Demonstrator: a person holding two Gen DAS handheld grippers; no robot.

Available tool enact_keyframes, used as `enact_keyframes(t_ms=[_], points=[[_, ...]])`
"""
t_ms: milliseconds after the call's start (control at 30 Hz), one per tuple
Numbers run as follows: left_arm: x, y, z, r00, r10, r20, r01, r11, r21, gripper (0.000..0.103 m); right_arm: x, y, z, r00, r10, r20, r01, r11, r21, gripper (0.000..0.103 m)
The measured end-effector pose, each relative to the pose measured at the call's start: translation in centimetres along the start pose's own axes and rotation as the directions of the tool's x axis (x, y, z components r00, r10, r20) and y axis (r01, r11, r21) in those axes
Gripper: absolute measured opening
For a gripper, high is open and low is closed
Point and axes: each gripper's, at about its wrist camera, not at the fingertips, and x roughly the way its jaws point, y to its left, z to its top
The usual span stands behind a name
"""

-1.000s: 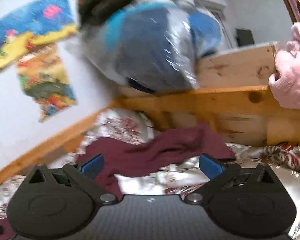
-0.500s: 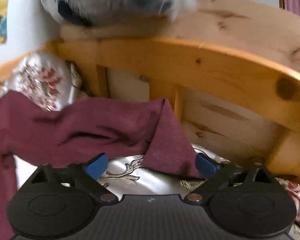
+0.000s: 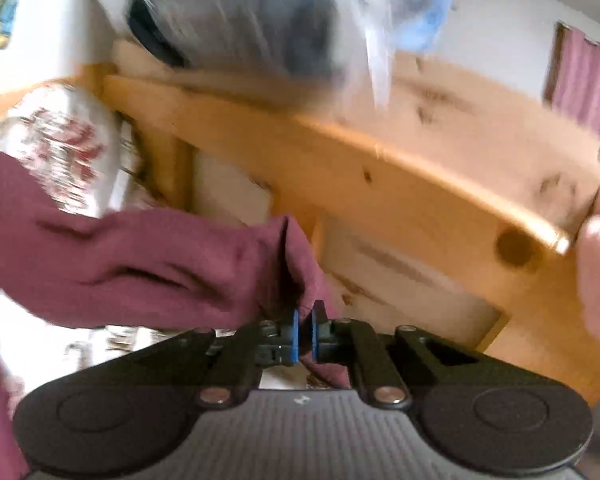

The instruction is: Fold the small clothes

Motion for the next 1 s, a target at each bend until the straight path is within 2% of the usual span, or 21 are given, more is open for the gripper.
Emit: enact_keyframes(t_ms=[133,267,333,400,533,600,633,700,733,800,833,867,933,967,1000], points=[[-0.5,1.1,0.1,0.997,-0.058,-0.044,0.056,0.998,-0.036,0.102,-5.6,0.9,3.6,0.988,0.154,-0.012,-0.155,0.986,-0.065,0.007],[-0.7,2.4,0.3,0.993,-0.090,-0.071,0.079,0.987,-0.138,0.102,-11.8,4.1,7.4,0.952,0.304,-0.023,-0.304,0.942,-0.142,0.007],[-1.2,2.9,0.7,0.991,-0.113,-0.065,0.100,0.979,-0.181,0.102,-14.8,6.2,8.7,0.926,0.377,-0.032,-0.376,0.908,-0.182,0.007],[-2.0,3.3,0.8,0.991,-0.129,-0.040,0.118,0.971,-0.208,0.102,-17.1,8.9,9.4,0.891,0.451,-0.055,-0.451,0.865,-0.219,0.007],[-2.4,3.7,1.0,0.993,-0.119,-0.014,0.113,0.969,-0.222,0.102,-20.1,15.7,8.7,0.814,0.566,-0.129,-0.573,0.748,-0.334,0.007],[-2.1,4.1,0.9,0.994,-0.112,-0.015,0.106,0.968,-0.229,0.102,-20.8,18.4,7.3,0.772,0.612,-0.172,-0.628,0.691,-0.358,0.007],[-1.9,4.4,0.9,0.994,-0.106,-0.021,0.098,0.967,-0.236,0.102,-20.7,19.8,6.6,0.744,0.637,-0.203,-0.662,0.662,-0.352,0.008],[-1.4,5.0,0.9,0.995,-0.086,-0.045,0.071,0.960,-0.270,0.102,-20.8,21.6,4.9,0.701,0.667,-0.254,-0.710,0.619,-0.335,0.009],[-1.2,5.4,0.9,0.995,-0.084,-0.050,0.066,0.955,-0.288,0.102,-20.4,22.3,4.0,0.672,0.684,-0.283,-0.738,0.592,-0.324,0.013],[-0.8,5.8,0.9,0.995,-0.089,-0.054,0.068,0.948,-0.311,0.102,-19.6,22.7,2.4,0.619,0.714,-0.329,-0.785,0.544,-0.296,0.032],[-0.6,6.0,0.9,0.994,-0.091,-0.052,0.071,0.947,-0.313,0.102,-19.0,22.3,1.6,0.592,0.730,-0.341,-0.806,0.527,-0.268,0.052],[-0.5,6.0,0.8,0.995,-0.092,-0.049,0.072,0.948,-0.310,0.102,-18.5,22.1,1.3,0.573,0.744,-0.345,-0.820,0.517,-0.246,0.066],[0.1,5.9,0.6,0.995,-0.087,-0.049,0.069,0.953,-0.296,0.102,-17.3,21.3,0.9,0.560,0.758,-0.333,-0.828,0.515,-0.221,0.072],[0.4,5.8,0.4,0.995,-0.087,-0.051,0.068,0.955,-0.288,0.102,-16.4,21.0,1.0,0.562,0.762,-0.321,-0.827,0.519,-0.216,0.078],[0.8,5.6,0.3,0.995,-0.089,-0.052,0.071,0.957,-0.282,0.102,-15.3,20.7,1.1,0.579,0.759,-0.297,-0.815,0.537,-0.217,0.082]])
